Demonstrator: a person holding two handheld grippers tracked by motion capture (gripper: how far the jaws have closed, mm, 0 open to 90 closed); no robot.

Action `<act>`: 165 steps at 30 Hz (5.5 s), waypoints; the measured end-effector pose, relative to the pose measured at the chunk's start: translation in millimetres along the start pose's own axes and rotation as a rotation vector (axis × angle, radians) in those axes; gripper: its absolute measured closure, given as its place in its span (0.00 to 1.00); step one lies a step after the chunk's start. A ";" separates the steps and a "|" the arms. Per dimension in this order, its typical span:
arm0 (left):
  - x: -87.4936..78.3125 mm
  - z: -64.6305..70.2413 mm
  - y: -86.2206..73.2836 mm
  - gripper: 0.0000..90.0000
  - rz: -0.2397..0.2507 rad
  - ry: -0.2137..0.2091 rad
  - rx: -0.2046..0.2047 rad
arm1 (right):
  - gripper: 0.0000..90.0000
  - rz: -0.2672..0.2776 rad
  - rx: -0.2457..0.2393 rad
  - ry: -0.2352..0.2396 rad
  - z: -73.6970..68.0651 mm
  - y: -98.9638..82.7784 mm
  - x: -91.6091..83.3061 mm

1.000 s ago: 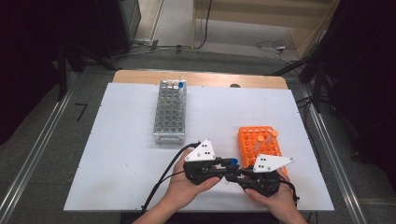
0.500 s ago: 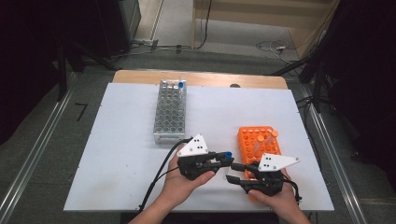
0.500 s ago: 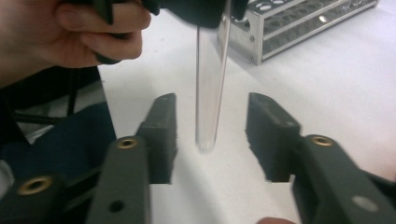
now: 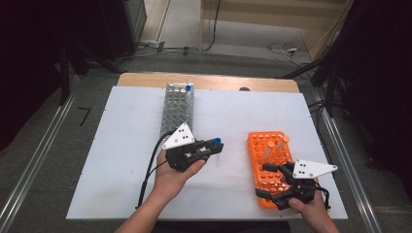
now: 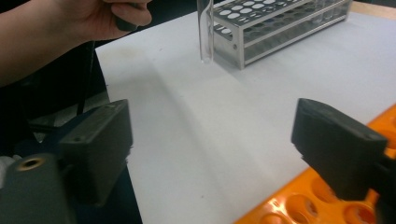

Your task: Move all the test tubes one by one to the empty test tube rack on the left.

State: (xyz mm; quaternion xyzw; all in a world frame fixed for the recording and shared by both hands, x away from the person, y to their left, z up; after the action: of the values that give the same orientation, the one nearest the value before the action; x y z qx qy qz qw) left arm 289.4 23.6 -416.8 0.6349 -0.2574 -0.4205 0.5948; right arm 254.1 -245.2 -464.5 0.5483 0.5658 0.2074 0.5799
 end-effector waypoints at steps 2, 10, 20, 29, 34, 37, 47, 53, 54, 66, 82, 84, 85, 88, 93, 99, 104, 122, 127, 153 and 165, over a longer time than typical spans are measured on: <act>-1.3 -6.6 1.5 0.86 -0.004 0.026 0.006 | 0.08 0.011 0.002 -0.004 3.4 -1.1 -5.2; -3.2 -33.2 9.2 0.86 0.004 0.082 0.002 | 0.00 0.020 0.019 -0.013 15.9 -5.4 -17.3; -6.7 -72.5 20.5 0.86 0.018 0.183 0.000 | 0.00 0.031 0.059 -0.091 28.6 -6.6 -22.4; -7.0 -114.5 24.9 0.86 0.030 0.275 -0.019 | 0.00 0.064 0.050 -0.135 33.2 -6.6 -27.1; -3.1 -136.5 28.4 0.86 0.029 0.328 -0.028 | 0.00 0.071 0.049 -0.145 35.4 -7.9 -28.1; 0.8 -147.3 29.6 0.86 0.036 0.350 -0.034 | 0.00 0.076 0.055 -0.143 36.9 -8.1 -28.8; 17.1 -179.9 30.4 0.86 0.054 0.462 -0.037 | 0.00 0.083 0.059 -0.155 39.2 -8.0 -30.3; 23.6 -195.5 24.1 0.86 0.061 0.516 -0.074 | 0.00 0.087 0.065 -0.159 40.5 -8.3 -31.2; 25.3 -196.9 22.2 0.86 0.058 0.521 -0.080 | 0.00 0.087 0.066 -0.159 40.7 -8.4 -31.5; 38.4 -203.5 9.3 0.86 0.004 0.561 -0.075 | 0.00 0.093 0.065 -0.162 42.1 -8.4 -32.1; 43.5 -193.2 -6.4 0.86 -0.160 0.561 -0.078 | 0.00 0.090 0.063 -0.171 43.1 -8.7 -32.0; 43.4 -193.5 -7.8 0.85 -0.172 0.556 -0.086 | 0.00 0.089 0.063 -0.172 43.4 -8.8 -31.8; 43.8 -193.6 -8.8 0.85 -0.179 0.552 -0.091 | 0.00 0.089 0.062 -0.172 43.5 -8.8 -31.7; 45.7 -193.6 -11.7 0.84 -0.197 0.530 -0.099 | 0.00 0.089 0.063 -0.176 43.5 -8.6 -31.4; 46.5 -191.7 -10.8 0.76 -0.180 0.498 -0.121 | 0.00 0.098 0.070 -0.182 44.8 -8.4 -32.4; 43.4 -188.4 -7.6 0.56 -0.155 0.466 -0.150 | 0.00 0.099 0.078 -0.190 47.1 -8.7 -33.0; 37.8 -177.8 -1.2 0.36 -0.093 0.378 -0.181 | 0.00 0.105 0.083 -0.200 49.4 -8.1 -33.5; 3.4 -111.7 0.1 0.00 -0.003 0.244 -0.153 | 0.00 0.107 0.134 -0.273 63.8 0.0 -33.8; -7.2 -95.5 -3.3 0.00 0.008 0.227 -0.141 | 0.00 0.115 0.149 -0.297 68.1 6.1 -35.4; -4.1 -51.4 -18.6 0.00 -0.009 0.181 -0.088 | 0.33 0.042 0.213 -0.298 136.7 2.3 -11.3; 3.2 -44.2 -26.0 0.00 -0.030 0.168 -0.099 | 0.69 0.000 0.163 -0.379 134.1 -12.4 -4.7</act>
State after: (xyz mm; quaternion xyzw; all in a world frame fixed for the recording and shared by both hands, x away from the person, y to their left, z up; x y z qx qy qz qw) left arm 323.7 49.0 -445.5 0.6416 -0.1760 -0.3870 0.6385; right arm 366.6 -306.9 -505.7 0.6228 0.4612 0.0540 0.6297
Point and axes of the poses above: each handheld gripper's, and its own axes: x roughly forward along the jaws, y roughly out of its top, z roughly to its right, the point moved 5 cm from there along x, roughly forward along the jaws, and after that the axes turned 6 degrees about x, right-handed, at the moved point
